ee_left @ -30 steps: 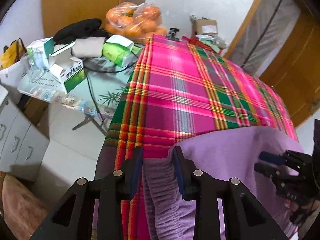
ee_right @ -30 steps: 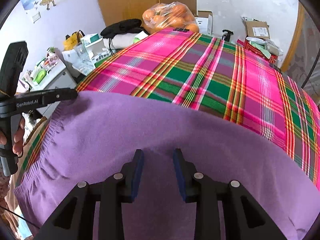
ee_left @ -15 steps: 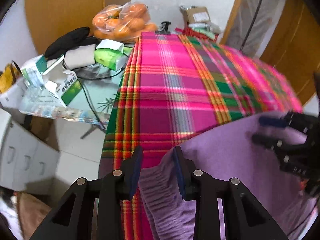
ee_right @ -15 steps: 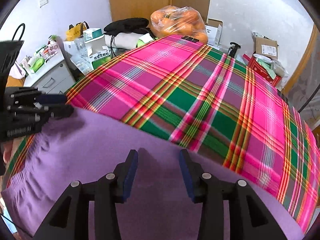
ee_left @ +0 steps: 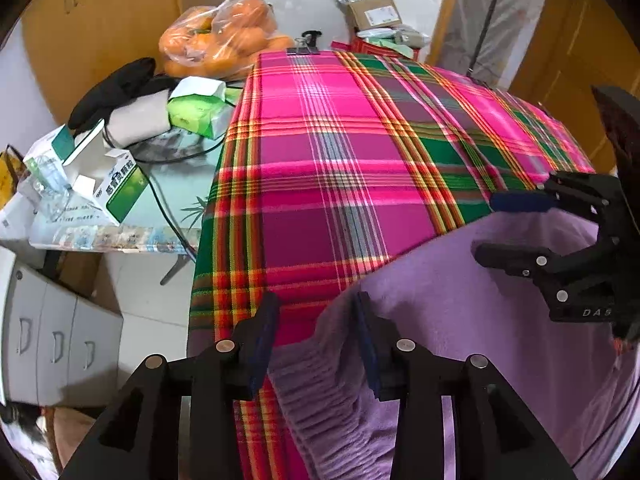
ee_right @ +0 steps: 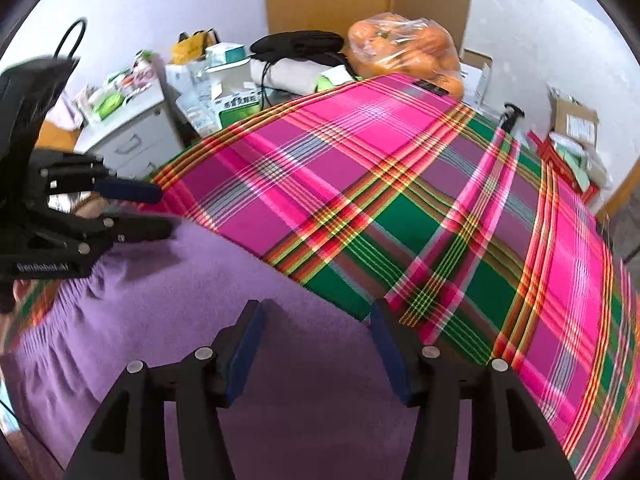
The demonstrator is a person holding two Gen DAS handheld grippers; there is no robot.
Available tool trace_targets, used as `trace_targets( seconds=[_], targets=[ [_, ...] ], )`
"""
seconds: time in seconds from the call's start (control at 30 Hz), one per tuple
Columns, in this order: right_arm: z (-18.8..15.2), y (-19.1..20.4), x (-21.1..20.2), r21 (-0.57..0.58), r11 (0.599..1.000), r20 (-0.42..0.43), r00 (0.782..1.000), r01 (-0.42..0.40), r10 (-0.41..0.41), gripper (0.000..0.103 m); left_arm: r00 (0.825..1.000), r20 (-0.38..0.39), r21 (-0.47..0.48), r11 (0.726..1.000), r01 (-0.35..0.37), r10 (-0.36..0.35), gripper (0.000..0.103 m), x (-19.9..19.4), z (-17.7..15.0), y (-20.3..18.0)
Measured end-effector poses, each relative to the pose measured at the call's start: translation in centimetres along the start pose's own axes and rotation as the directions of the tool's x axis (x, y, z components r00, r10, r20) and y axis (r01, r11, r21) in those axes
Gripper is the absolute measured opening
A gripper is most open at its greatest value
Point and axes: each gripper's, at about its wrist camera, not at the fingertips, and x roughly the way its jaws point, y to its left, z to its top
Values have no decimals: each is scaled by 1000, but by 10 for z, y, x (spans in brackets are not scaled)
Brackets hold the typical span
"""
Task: Fold clothes
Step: 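Grasp the purple hem edge with the left gripper while the right gripper grasps beside it, then lift the hem with both grippers and fold it over the garment body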
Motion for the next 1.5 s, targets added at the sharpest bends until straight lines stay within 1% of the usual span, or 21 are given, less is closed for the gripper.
trace_targets(
  seconds=[0.2,0.33,0.43,0.53,0.6,0.63,0.7,0.73,0.77,0.87,0.93,0.97,1.03,1.07,1.17,1.23,1.43,1.5],
  targets=[
    [-1,0,0,16,1000,5,1000,9,-9,56,1000,-1,37,999,9,-9,40,0,-1,-4],
    [-3,0,-1,14,1000,14,1000,9,-9,56,999,2,58,997,43,-43,40,-1,-4,-6],
    [-2,2,-2,0,1000,-2,1000,8,-8,53,998,3,71,995,63,-63,40,-3,-7,-8],
    [-3,6,-3,-26,1000,-14,1000,0,0,45,997,7,78,994,73,-73,40,-4,-8,-9],
    [-5,9,-5,-35,999,-12,1000,-4,4,37,997,8,70,994,79,-79,40,-4,-8,-8],
    [-5,10,-6,-38,999,-9,1000,-8,8,35,997,9,70,995,72,-73,39,-4,-8,-8],
    [-6,13,-7,-44,999,-5,1000,-22,22,19,999,14,69,996,52,-53,29,-4,-8,-8],
    [-7,15,-7,-48,998,-3,1000,-29,29,17,998,16,58,997,54,-55,19,-4,-9,-6],
    [-7,17,-7,-53,998,-2,1000,-27,27,14,998,18,40,997,62,-63,16,-5,-9,-3],
    [-7,19,-8,-52,998,-4,1000,-19,19,12,997,24,1,997,76,-76,14,-6,-10,3],
    [-7,19,-10,-44,999,-9,1000,-14,14,8,998,27,2,998,65,-65,13,-6,-10,2],
    [-8,19,-10,-46,999,-11,1000,-9,8,7,998,31,7,998,58,-58,10,-7,-10,1],
    [-10,21,-13,-41,999,-13,1000,-1,0,6,998,42,15,999,51,-52,6,-10,-10,-3],
    [-11,23,-15,-40,999,-11,1000,5,-5,5,998,46,15,999,51,-52,5,-12,-10,-3],
    [-14,29,-25,-46,999,13,1000,29,-28,5,997,55,12,999,50,-50,5,-17,-10,-4],
    [-17,32,-35,-40,998,44,998,40,-38,5,997,63,14,999,43,-44,5,-21,-11,-5],
    [-24,47,-63,-30,998,106,993,63,-59,4,992,112,6,998,60,-60,5,-40,-16,-4],
    [-27,54,-73,-27,997,128,990,70,-66,4,991,126,17,998,52,-54,5,-47,-18,-7]
  ],
)
